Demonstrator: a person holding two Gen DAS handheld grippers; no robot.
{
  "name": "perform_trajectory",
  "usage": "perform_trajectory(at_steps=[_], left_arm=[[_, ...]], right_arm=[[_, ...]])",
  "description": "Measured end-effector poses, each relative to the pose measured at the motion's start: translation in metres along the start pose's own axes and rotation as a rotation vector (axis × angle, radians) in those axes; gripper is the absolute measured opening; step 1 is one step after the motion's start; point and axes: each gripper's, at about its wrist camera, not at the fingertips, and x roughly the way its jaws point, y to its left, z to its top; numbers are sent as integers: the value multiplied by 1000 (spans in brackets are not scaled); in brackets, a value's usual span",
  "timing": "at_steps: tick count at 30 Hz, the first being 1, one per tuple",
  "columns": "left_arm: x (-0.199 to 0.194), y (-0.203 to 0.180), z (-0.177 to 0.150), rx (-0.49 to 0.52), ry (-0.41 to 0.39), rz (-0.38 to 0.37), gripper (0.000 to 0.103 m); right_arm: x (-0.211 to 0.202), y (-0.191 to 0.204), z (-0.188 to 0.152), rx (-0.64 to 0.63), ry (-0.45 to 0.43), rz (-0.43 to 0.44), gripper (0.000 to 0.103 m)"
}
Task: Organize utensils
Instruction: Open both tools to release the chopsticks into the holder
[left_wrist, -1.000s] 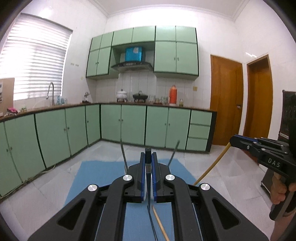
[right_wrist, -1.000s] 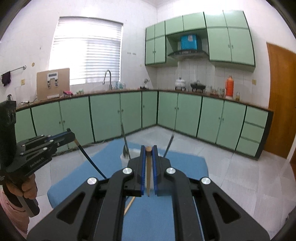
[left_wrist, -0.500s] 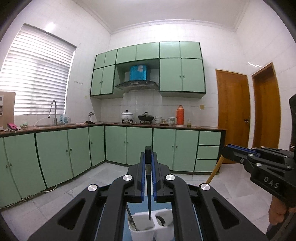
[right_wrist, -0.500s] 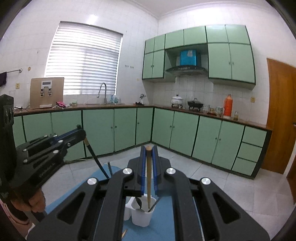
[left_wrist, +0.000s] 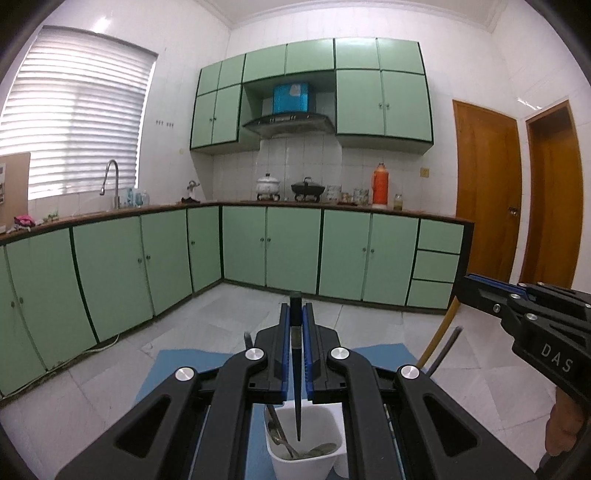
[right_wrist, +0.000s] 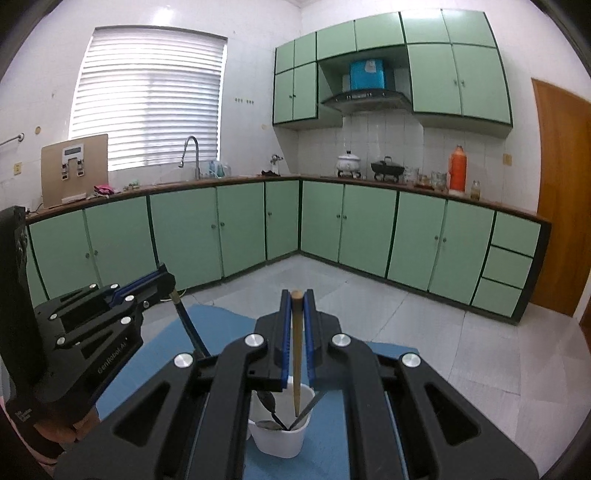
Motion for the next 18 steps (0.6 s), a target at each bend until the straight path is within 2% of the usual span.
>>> perform_trajectory(at_steps=[10,18], left_arm=[[22,8,-27,-8,66,8,6],[17,8,-32,1,53,18,8]], right_arm=[[19,6,-28,20,39,-4,6],[15,1,-40,55,33,0,6]])
